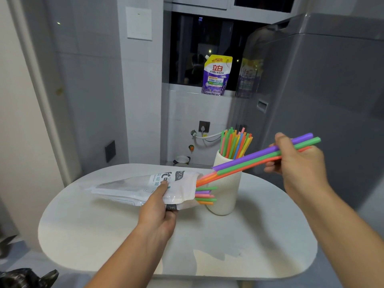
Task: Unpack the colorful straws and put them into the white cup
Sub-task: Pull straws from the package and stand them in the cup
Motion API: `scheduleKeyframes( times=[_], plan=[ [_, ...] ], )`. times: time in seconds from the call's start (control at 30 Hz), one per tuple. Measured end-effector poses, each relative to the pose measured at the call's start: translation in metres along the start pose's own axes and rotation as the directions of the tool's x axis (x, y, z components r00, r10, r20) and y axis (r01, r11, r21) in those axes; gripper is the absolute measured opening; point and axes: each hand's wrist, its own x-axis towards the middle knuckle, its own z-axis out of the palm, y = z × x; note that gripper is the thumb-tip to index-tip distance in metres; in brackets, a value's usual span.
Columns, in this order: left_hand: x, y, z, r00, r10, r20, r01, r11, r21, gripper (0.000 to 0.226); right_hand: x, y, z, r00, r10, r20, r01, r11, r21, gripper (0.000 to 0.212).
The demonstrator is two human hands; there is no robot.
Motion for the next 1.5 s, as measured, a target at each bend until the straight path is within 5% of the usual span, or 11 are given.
scheduleKeyframes(
  times=[0.6, 1.13, 1.5],
  plan=[
    [0.002, -0.001, -0.002, 1.0, 0.012, 0.026, -0.011, 0.999, -0.03, 0.043, 0.042, -0.089, -0.025, 0.904, -0.423, 0.064, 0.424, 0.868, -0.256, 0.032],
    [-0.001, -0.001, 0.0, 0.998, -0.023, 0.051, 0.029, 0.994, -0.101, 0.044, 0.04, -0.083, 0.005, 0.879, -0.451, 0.153, 0.471, 0.78, -0.412, 0.036],
    [-0.002, -0.002, 0.002, 0.998, -0.027, 0.053, 0.033, 0.993, -0.111, 0.044, 0.059, -0.064, 0.034, 0.921, -0.275, 0.277, 0.387, 0.728, -0.566, 0.036]
  ],
)
